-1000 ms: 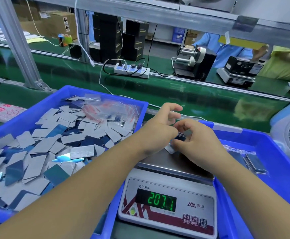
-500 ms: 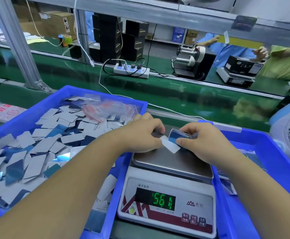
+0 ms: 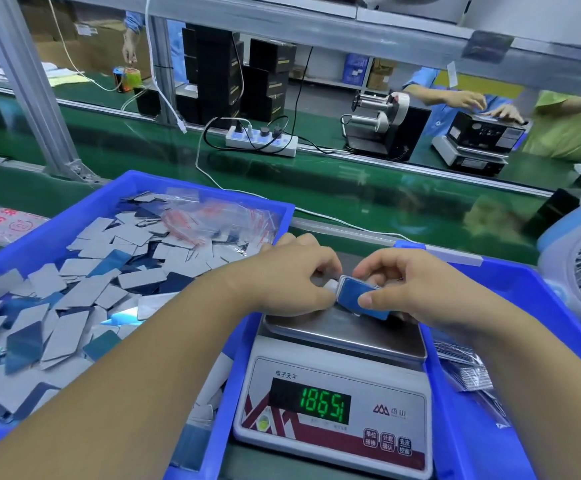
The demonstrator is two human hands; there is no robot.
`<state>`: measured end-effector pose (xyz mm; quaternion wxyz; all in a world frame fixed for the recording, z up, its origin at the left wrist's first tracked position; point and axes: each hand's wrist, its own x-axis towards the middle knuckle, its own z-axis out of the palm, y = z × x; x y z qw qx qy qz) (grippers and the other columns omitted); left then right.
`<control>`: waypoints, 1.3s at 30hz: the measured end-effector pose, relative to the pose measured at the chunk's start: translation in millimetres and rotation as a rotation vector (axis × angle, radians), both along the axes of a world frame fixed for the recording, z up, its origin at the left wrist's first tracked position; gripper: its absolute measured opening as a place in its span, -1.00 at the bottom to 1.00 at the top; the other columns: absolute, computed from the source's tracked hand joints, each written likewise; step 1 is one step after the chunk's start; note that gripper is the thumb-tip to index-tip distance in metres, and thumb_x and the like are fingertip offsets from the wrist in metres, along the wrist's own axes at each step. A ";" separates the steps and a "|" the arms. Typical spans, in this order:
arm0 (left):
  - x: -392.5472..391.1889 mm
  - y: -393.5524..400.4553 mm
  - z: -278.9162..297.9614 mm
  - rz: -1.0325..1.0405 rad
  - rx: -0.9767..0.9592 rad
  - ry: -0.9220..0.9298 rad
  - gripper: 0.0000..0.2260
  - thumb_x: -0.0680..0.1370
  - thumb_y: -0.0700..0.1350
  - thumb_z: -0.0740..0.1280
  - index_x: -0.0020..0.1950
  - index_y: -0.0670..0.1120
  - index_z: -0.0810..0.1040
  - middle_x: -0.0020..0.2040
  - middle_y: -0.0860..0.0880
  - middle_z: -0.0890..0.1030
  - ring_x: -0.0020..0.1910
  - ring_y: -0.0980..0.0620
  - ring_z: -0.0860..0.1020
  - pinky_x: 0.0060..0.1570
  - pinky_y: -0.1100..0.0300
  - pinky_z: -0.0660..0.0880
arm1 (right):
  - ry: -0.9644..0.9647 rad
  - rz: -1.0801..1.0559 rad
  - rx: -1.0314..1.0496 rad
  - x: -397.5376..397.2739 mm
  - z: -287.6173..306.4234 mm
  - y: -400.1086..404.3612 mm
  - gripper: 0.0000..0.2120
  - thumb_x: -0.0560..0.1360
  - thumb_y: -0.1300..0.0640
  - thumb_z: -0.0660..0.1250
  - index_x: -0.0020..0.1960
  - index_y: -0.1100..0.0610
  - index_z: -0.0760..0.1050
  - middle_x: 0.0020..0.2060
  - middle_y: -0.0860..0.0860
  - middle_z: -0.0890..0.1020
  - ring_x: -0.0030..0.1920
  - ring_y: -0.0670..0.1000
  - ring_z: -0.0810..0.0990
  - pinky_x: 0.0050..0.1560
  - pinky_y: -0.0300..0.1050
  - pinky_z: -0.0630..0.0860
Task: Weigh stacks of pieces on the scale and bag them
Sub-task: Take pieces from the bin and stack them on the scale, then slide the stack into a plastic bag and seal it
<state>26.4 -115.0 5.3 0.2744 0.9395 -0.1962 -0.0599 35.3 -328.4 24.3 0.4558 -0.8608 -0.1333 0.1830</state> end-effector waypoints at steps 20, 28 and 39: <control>0.6 -1.1 -1.5 0.042 -0.411 -0.014 -0.73 0.48 -0.28 0.37 -0.02 0.11 0.51 -0.13 0.16 0.67 -0.13 0.26 0.60 -0.11 0.42 0.47 | -0.489 0.032 -0.318 -2.6 -3.5 2.6 -0.79 0.39 0.01 0.52 -0.11 -0.19 0.51 -0.15 -0.21 0.58 -0.20 -0.21 0.53 -0.19 -0.22 0.44; -8.6 -27.9 3.5 -0.028 -0.764 0.225 -0.45 0.27 -0.26 0.14 0.26 0.04 0.35 0.20 0.06 0.54 0.29 0.10 0.51 0.04 0.35 0.43 | -0.571 0.009 -0.347 -2.8 -13.1 16.2 -0.73 0.41 0.04 0.49 0.05 -0.12 0.50 -0.10 -0.25 0.59 -0.13 -0.19 0.52 -0.16 -0.48 0.34; -15.4 -41.5 5.8 -0.040 -0.829 0.194 -0.38 0.33 -0.35 0.22 0.37 0.01 0.29 0.27 0.05 0.45 0.19 0.18 0.48 0.04 0.42 0.41 | -0.610 -0.030 -0.327 -5.3 -13.7 25.2 -0.67 0.36 0.14 0.39 0.01 -0.21 0.46 -0.17 -0.35 0.53 -0.17 -0.23 0.49 -0.17 -0.51 0.36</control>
